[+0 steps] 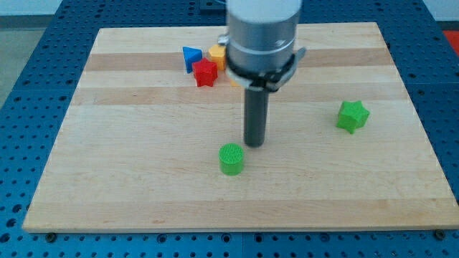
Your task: Slide green star to the center left
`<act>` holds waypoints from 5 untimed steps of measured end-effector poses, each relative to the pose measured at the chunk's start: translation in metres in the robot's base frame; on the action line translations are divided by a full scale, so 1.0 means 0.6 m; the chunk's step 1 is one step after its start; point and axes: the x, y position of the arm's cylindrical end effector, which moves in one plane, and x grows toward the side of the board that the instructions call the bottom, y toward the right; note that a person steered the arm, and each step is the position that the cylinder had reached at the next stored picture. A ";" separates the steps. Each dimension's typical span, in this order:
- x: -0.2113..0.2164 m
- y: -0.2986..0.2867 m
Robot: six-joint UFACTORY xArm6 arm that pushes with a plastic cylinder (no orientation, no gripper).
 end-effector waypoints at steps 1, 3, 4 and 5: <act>-0.002 0.185; -0.063 0.206; -0.068 0.013; -0.053 0.005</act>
